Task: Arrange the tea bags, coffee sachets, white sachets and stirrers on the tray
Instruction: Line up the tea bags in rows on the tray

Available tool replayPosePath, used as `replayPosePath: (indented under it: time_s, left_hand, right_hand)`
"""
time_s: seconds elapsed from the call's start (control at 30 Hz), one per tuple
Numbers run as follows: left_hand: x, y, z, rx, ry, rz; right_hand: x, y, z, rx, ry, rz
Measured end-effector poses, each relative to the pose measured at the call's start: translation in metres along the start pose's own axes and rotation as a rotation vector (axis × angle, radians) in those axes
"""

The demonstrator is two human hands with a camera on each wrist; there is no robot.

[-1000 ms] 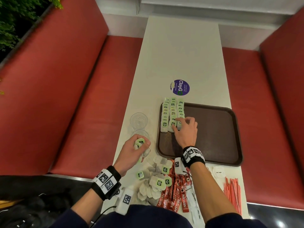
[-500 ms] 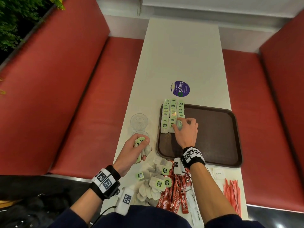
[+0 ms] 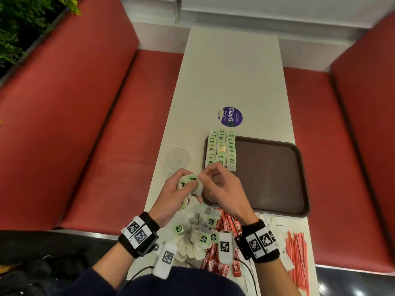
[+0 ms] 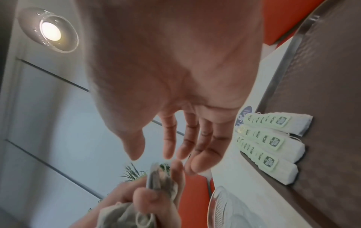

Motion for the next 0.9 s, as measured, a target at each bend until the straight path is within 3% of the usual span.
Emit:
replayPosePath:
  time_s: [0.17,0.33,0.53,0.7,0.9]
  left_hand:
    - [0.008,-0.001,0.003,0.002,-0.104,-0.158]
    - [0.008,-0.002,0.008,0.011,-0.060,-0.152]
    - [0.009,-0.001,0.007,0.020,-0.072,-0.172]
    - [0.010,0.001,0.006,0.003,-0.074,-0.175]
    - [0.008,-0.006,0.000,0.009,-0.053,-0.162]
  right_hand:
    - [0.000,-0.006,-0.003,-0.048,-0.068,0.195]
    - [-0.020,-0.019,-0.001,-0.059,-0.065,0.110]
    - [-0.014,-0.013,-0.004,-0.032,-0.225,0.419]
    - [-0.023,-0.022,0.001,-0.061,-0.062,0.211]
    - [-0.039,-0.023,0.006,-0.051,0.024,0.241]
Point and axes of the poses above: each hand's wrist, its own z-axis away from the middle knuckle, its own x-axis out of the palm, y = z × x, the point moved 2 cm from there along -z, towards the middle knuckle, and after that the axes turned 12 degrees about -y, right-handed, at the moved point
